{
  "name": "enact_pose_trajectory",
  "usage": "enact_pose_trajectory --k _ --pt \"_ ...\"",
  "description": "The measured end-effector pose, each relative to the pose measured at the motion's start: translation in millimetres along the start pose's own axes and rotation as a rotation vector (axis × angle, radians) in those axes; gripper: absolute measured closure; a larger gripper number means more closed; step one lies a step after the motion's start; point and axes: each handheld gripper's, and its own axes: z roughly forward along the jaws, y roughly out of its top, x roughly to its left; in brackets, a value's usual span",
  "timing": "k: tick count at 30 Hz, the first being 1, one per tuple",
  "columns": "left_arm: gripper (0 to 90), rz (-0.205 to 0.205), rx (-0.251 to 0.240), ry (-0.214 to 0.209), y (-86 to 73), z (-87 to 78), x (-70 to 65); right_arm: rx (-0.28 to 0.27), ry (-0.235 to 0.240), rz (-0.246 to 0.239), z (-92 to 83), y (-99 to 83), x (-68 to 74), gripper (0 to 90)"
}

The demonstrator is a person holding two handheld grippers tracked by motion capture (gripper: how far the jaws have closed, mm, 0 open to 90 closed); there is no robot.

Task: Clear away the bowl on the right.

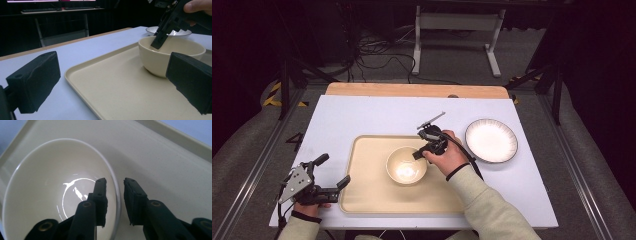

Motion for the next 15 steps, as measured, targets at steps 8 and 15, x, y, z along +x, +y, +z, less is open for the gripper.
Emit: enact_pose_trajectory --k 8,15 --pt "0.2 0.001 0.002 -0.001 0.1 0.0 0.3 -0.091 0.002 -0.094 -20.3 -5.5 6.3 64.2" --pt "0.2 0.0 0.003 0.0 0.1 0.1 0.3 -0.205 -0.024 -0.149 -34.2 -16.3 7.3 65.0"
